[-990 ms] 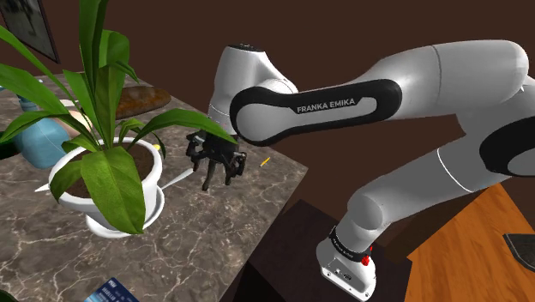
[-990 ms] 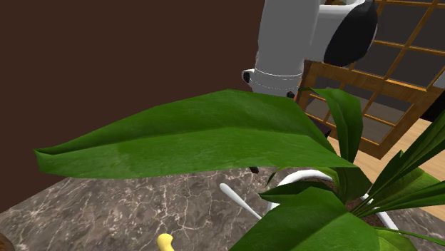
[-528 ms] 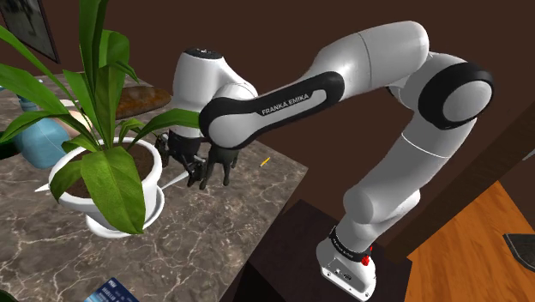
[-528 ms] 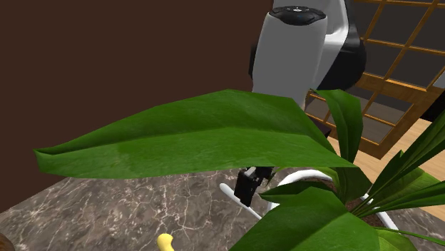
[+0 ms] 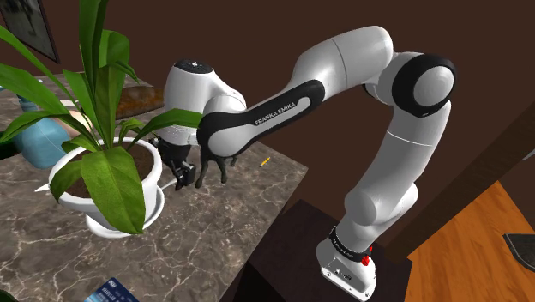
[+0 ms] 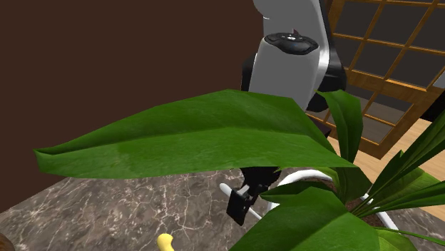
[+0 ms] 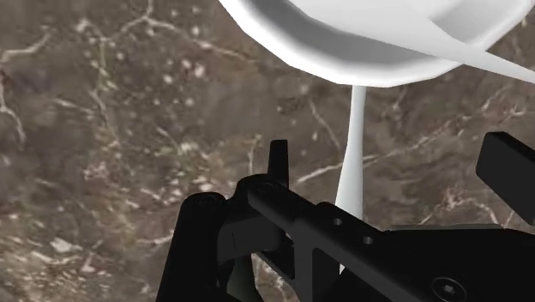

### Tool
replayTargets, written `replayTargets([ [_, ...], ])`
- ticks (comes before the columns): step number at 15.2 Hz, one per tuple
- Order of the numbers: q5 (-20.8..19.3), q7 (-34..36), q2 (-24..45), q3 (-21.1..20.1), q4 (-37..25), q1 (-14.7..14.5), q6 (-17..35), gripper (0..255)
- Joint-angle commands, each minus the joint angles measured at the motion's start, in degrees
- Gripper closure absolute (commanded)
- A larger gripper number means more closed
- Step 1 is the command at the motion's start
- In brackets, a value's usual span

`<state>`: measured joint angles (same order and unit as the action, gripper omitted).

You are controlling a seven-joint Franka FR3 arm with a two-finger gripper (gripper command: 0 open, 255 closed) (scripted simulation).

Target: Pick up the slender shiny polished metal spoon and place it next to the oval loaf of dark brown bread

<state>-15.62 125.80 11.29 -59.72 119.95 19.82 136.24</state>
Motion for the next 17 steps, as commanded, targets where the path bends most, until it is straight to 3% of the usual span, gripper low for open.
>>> replayTargets([
  [1, -2.1, 1.5, 1.9, 1.4, 0.3, -1.0, -0.8, 0],
  [8, -2.1, 1.5, 1.9, 1.4, 0.3, -1.1, -0.8, 0],
  [9, -2.1, 1.5, 1.9, 1.4, 0.3, -1.1, -0.8, 255],
  [17, -2.1, 1.5, 1.9, 1.4, 0.3, -1.1, -0.8, 255],
])
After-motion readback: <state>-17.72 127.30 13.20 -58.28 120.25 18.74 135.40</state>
